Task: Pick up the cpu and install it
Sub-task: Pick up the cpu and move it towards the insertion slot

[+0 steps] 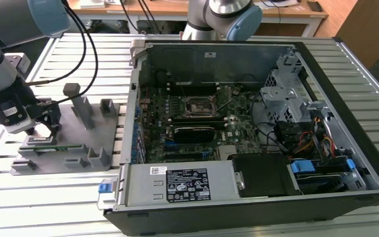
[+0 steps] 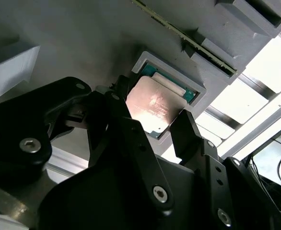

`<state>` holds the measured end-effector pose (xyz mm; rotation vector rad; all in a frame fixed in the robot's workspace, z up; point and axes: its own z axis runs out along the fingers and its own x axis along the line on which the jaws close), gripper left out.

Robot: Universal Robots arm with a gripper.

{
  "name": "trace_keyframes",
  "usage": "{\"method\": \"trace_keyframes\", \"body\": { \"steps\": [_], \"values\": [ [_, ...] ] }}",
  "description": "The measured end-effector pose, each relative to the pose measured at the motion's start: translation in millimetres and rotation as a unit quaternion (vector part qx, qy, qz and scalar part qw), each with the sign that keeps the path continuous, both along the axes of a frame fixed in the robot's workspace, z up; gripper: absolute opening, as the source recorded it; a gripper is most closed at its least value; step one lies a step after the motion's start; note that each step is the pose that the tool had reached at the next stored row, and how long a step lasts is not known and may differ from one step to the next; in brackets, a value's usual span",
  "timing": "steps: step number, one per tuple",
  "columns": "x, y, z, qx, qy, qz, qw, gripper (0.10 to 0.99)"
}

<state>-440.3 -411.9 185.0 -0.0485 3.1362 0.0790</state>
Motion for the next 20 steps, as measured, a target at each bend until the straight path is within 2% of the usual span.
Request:
{"method": "trace_keyframes", "body": {
  "steps": [14, 15, 16, 20],
  "values": [
    [-0.9, 0.0, -0.6, -0.0001, 0.0001, -0.002, 1.0, 0.62],
    [-1.0, 0.0, -0.5, -0.0001, 0.0002, -0.002, 1.0, 0.604],
    [-1.0, 0.0, -0.5, -0.0001, 0.0001, -0.002, 1.0, 0.545],
    [-1.0, 0.0, -0.6, 0.0, 0.0001, -0.002, 1.0, 0.537]
  ]
}}
